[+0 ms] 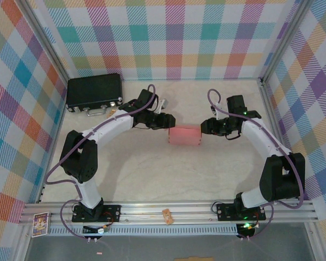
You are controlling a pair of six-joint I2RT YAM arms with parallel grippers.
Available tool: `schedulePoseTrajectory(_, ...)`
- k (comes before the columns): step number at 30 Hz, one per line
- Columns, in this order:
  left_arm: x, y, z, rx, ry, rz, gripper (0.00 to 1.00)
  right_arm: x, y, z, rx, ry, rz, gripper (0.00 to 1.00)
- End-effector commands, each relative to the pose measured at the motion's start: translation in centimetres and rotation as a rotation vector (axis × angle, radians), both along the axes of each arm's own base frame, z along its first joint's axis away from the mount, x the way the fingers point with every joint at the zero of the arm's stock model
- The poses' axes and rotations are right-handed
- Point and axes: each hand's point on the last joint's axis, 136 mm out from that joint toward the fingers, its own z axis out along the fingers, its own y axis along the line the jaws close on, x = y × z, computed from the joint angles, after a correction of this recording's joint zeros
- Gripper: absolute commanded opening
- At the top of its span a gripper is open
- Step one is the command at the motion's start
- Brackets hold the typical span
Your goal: Fold the paper box
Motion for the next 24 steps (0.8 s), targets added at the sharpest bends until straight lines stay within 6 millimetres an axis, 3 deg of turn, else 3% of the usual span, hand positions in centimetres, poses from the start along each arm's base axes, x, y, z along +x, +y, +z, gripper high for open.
schedulePoseTrajectory(1,0.2,-0.7,0.5,-0.047,0.019,0.009,0.53,-0.3,0.5,-0.2,0.020,0.026,0.003,0.45)
schedulePoseTrajectory(20,-0.4,0.5,-0.6,0.024,0.027,0.030,0.54,-0.1,-0.4,-0.8,-0.043,-0.005,-0.018,0.43)
schedulePoseTrajectory(24,-0.4,0.4,-0.8,0.027,0.028,0.024,0.54,0.1,-0.5,-1.1,-0.053,-0.005,-0.016,0.37)
